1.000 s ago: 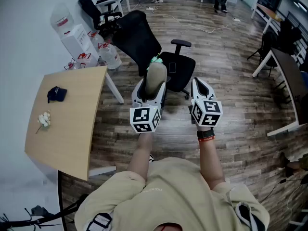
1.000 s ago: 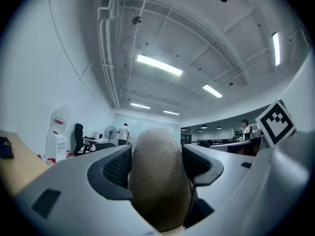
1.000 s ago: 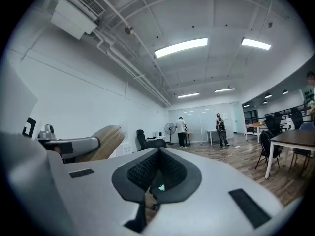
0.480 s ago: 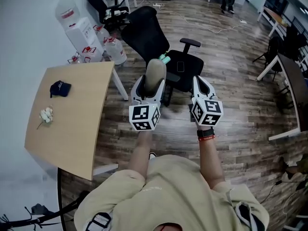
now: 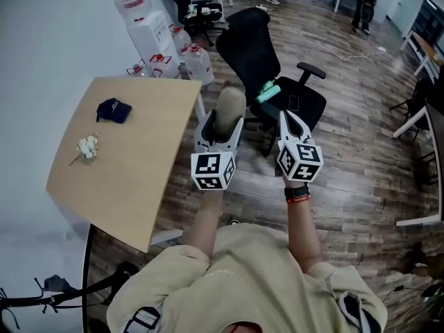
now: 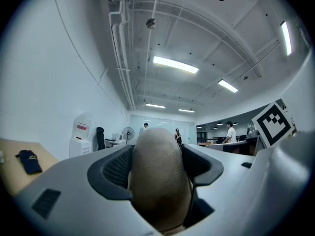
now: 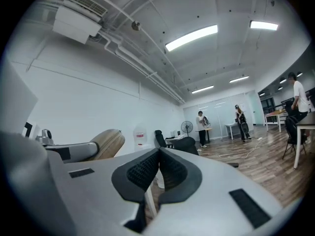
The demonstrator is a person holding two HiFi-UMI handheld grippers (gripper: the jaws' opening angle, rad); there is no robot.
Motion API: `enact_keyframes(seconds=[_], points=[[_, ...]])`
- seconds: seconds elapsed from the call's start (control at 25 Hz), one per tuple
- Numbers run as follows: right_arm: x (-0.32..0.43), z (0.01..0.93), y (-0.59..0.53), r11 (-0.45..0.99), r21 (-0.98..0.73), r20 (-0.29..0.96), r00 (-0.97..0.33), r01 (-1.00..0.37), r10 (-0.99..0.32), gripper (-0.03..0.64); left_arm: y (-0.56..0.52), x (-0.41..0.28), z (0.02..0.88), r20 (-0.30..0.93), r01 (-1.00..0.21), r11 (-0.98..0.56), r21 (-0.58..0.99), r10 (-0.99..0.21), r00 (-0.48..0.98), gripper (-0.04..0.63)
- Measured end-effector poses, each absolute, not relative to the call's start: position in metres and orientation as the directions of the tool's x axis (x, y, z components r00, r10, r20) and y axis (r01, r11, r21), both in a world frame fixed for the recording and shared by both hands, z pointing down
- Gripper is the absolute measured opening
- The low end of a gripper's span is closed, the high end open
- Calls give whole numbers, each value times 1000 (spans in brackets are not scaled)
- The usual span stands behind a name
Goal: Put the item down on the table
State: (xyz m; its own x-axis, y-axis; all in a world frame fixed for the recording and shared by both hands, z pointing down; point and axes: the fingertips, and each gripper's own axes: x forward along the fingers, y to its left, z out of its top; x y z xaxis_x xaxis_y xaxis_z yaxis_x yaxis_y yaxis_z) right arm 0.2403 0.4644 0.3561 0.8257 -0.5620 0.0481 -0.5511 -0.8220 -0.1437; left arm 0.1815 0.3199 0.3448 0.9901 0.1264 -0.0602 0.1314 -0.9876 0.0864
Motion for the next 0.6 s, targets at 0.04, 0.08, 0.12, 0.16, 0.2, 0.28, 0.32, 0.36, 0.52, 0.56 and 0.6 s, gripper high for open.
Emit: enact_keyframes(seconds=[0.04,0.08,0.12,0.16,0.2,0.28,0.32,0.36,0.52,0.56,0.6], points=[[239,356,447,-811,-146,47,815,-566,-577,12,306,178,345,-59,117,-989,87,112,992,331],[237,355,429,-799,-147,46,803,-583,-594,12,291,173,346,-58,100,-991,90,95,994,331],[233,355,412,-786,-148,46,790,-600,-612,12,277,168,347,-57,81,-992,93,76,995,331],[229,356,394,-771,-149,47,775,-619,-631,12,263,162,349,-56,61,-993,97,55,997,331],[225,357,378,-756,-149,50,758,-638,-650,12,249,158,351,-54,40,-994,101,34,998,331],[219,362,349,-724,-147,62,724,-674,-687,12,224,150,355,-48,-4,-994,109,-10,999,331],[217,364,335,-708,-145,69,707,-691,-704,12,213,146,357,-45,-27,-993,113,-33,998,331],[215,366,322,-692,-145,75,690,-707,-720,12,202,141,357,-43,-51,-992,117,-56,997,331],[210,366,274,-629,-158,83,624,-762,-777,12,160,121,357,-39,-145,-982,124,-151,988,331],[208,366,261,-611,-161,83,607,-775,-791,12,149,116,358,-38,-166,-978,124,-172,984,331],[206,367,246,-592,-164,83,587,-789,-805,12,138,110,358,-36,-189,-974,123,-195,980,331]])
